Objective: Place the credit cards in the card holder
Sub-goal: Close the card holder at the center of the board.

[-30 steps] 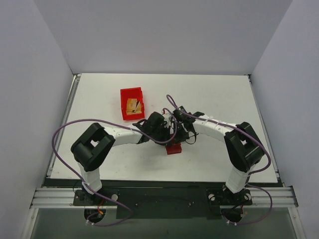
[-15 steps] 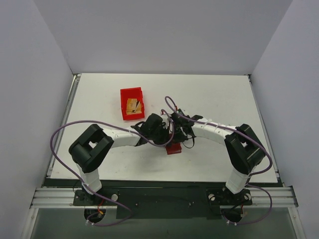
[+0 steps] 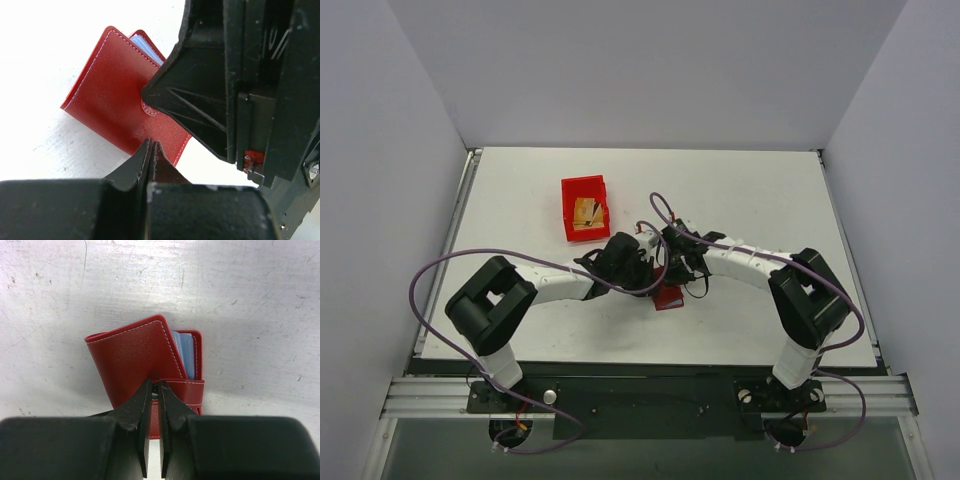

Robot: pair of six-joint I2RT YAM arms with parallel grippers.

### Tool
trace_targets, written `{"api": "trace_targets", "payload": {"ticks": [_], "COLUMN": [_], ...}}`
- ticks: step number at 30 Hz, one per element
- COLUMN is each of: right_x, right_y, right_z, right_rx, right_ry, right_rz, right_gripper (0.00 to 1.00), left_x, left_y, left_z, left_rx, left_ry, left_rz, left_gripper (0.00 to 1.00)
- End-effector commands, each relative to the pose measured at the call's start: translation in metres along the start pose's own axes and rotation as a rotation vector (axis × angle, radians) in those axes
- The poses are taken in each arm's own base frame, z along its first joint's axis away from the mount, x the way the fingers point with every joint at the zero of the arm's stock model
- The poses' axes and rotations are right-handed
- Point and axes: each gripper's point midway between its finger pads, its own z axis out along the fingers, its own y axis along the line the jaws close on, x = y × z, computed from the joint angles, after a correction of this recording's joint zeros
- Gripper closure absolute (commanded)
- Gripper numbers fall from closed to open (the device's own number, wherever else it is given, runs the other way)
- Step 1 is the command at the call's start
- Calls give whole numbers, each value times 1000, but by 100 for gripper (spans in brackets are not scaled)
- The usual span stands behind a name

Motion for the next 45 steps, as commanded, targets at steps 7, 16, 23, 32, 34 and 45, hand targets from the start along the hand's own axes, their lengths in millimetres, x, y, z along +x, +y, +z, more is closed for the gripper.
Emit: {"api": "trace_targets", "payload": {"ticks": [7, 16, 23, 32, 34, 45], "right_x": [97, 37, 11, 0, -4, -5], "right_y": [-66, -20, -20, -14, -13, -18], "right_z": [40, 4, -18, -36, -41, -44], "right_rx": [201, -56, -129, -172, -177, -157], "right_ry": [265, 99, 29, -25, -45, -53], "right_rz": [-78, -21, 12, 1, -2, -8], "right_gripper": [100, 96, 89, 85, 85, 86], "left_x": [-21, -27, -28, -23, -23, -23], "left_y": [-10, -10, -11, -8, -9, -10], "left_z": [-1, 3, 8, 12, 12, 15], "left_rx": [28, 22, 24, 21, 23, 35], "left_ry": [-67, -65, -64, -50, -49, -43], "left_rz": [14, 10, 10, 6, 8, 7], "left_gripper": [100, 100, 100, 100, 100, 100]}}
